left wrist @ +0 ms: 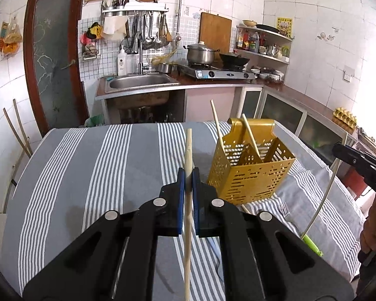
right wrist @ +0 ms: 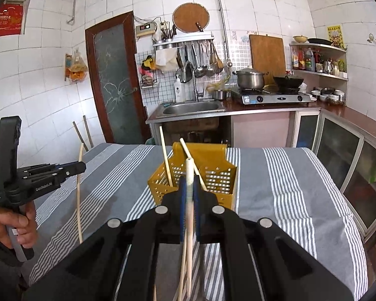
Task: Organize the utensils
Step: 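Lift and carry both held chopsticks over the yellow basket, then lower the chopsticks into the basket and open both tools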
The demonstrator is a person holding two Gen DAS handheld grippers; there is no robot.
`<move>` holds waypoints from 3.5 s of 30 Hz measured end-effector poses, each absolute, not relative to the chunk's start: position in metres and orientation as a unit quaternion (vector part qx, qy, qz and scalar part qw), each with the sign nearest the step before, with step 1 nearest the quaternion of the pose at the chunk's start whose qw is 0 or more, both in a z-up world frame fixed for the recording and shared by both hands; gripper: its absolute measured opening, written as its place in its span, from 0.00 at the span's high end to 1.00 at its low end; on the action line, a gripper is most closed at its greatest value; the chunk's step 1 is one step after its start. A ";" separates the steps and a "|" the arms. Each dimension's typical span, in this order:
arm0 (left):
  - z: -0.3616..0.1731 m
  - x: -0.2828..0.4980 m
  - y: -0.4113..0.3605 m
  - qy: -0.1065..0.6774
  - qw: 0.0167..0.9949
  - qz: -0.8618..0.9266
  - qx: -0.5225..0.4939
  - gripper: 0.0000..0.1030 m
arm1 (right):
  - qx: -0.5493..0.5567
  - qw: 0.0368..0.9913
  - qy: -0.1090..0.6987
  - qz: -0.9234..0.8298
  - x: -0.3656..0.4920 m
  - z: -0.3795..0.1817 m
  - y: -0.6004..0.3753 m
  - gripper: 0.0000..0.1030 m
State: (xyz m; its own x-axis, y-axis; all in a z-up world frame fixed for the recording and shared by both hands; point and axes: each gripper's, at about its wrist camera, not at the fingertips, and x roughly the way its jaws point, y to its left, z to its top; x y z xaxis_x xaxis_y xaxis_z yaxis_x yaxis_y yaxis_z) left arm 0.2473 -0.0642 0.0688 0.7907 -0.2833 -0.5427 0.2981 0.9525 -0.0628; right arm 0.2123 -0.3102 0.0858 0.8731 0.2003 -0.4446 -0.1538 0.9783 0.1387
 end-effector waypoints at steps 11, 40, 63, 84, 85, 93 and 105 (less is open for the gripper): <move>0.084 0.247 -0.077 0.268 0.950 -0.158 0.014 0.96 | 0.045 0.972 0.215 0.083 0.209 0.103 -0.323 0.95; 0.162 0.260 -0.104 0.172 0.966 -0.195 -0.004 0.96 | 0.037 0.987 0.137 0.076 0.226 0.162 -0.343 0.95; 0.176 0.341 -0.157 0.155 0.965 -0.212 -0.015 0.96 | 0.018 0.990 0.123 0.071 0.312 0.188 -0.335 0.95; 0.094 0.380 -0.165 0.211 0.960 -0.181 -0.026 0.96 | 0.002 0.975 0.208 0.082 0.348 0.105 -0.319 0.95; 0.089 0.381 -0.163 0.216 0.960 -0.176 -0.026 0.96 | 0.004 0.973 0.214 0.082 0.349 0.100 -0.320 0.95; 0.075 0.379 -0.153 0.242 0.955 -0.167 -0.023 0.89 | 0.030 0.970 0.230 0.069 0.343 0.083 -0.332 0.90; 0.062 0.324 -0.094 0.249 0.958 -0.138 -0.039 0.69 | 0.067 0.975 0.211 0.037 0.280 0.076 -0.374 0.49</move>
